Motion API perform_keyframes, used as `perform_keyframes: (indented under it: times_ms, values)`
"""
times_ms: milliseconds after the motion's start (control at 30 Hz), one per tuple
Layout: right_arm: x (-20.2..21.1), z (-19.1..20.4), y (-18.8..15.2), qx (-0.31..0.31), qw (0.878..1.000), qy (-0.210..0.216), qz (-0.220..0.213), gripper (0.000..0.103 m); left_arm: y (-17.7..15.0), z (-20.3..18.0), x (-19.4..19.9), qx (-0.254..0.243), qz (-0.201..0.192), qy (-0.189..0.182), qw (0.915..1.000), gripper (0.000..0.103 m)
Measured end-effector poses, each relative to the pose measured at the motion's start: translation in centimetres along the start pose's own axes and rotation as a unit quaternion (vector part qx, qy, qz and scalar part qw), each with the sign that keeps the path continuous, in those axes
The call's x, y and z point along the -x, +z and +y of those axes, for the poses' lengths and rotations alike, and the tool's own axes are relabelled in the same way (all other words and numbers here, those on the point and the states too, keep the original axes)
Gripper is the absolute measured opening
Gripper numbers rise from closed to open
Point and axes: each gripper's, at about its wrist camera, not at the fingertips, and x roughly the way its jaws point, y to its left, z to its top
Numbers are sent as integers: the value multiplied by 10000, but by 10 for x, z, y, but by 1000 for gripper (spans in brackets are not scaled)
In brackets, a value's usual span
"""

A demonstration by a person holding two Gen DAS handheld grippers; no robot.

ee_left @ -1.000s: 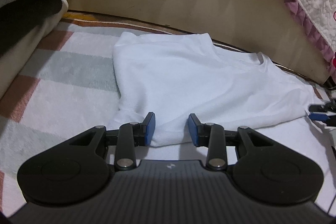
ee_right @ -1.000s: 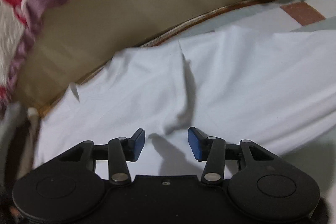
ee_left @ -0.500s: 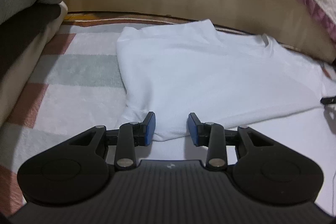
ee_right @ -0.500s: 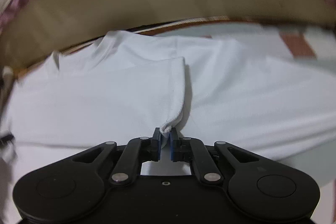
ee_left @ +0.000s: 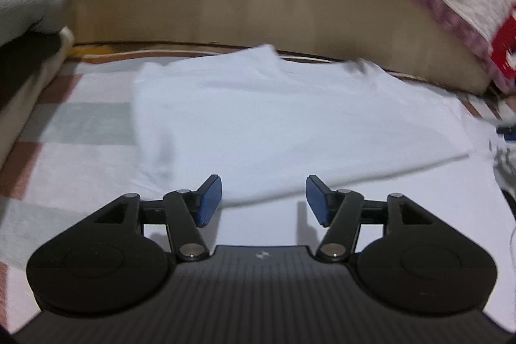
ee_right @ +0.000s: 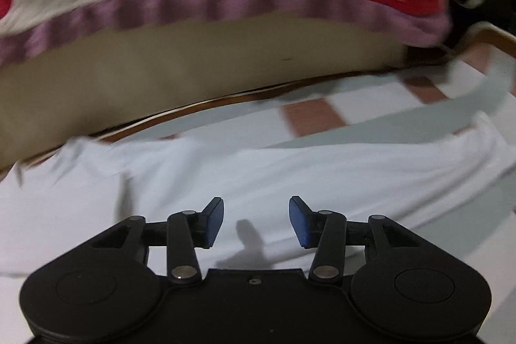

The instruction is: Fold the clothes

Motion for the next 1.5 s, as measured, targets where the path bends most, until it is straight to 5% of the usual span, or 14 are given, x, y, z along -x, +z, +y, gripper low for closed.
perform_keyframes:
  times_ms: [300, 533, 600, 800, 867, 1000, 1033, 1067, 1100, 1267, 1500]
  values:
    - [32, -80, -14, -166, 9985, 413, -309, 61, -2, -134, 18, -1376, -206, -875, 9864, 55]
    - [37, -184, -26, -1776, 9819, 477, -460, 63, 14, -244, -5, -1052, -125, -1037, 9889, 55]
    - [29, -206, -26, -2088, 9766, 374, -351, 47, 15, -261, -10, -958, -14, -971, 9906, 56]
    - [7, -243, -19, -2547, 9663, -231, -307, 43, 7, -273, -12, -696, 112, -703, 9950, 56]
    - [0, -247, -11, -2594, 9641, -295, -489, 54, 8, -275, -12, -733, 65, -688, 9949, 56]
    - [-17, -245, 9, -2183, 9730, -385, -641, 66, 11, -279, -8, -827, 20, -646, 9945, 56]
    - [-21, -243, 12, -2010, 9763, -428, -677, 57, 12, -279, -6, -850, 20, -612, 9945, 56]
    - [-25, -241, 14, -1838, 9793, -469, -709, 21, 12, -278, -4, -847, 21, -575, 9947, 56]
    - [-29, -239, 15, -1703, 9825, -438, -619, 11, 12, -276, -2, -837, 12, -542, 9950, 56]
    - [7, -201, 18, -1457, 9796, 303, -1350, 11, 11, -252, 16, -633, -229, -457, 9967, 56]
    - [50, -61, 31, -683, 9631, 2010, -1654, 11, 11, -187, 63, 406, -486, 49, 9980, 56]
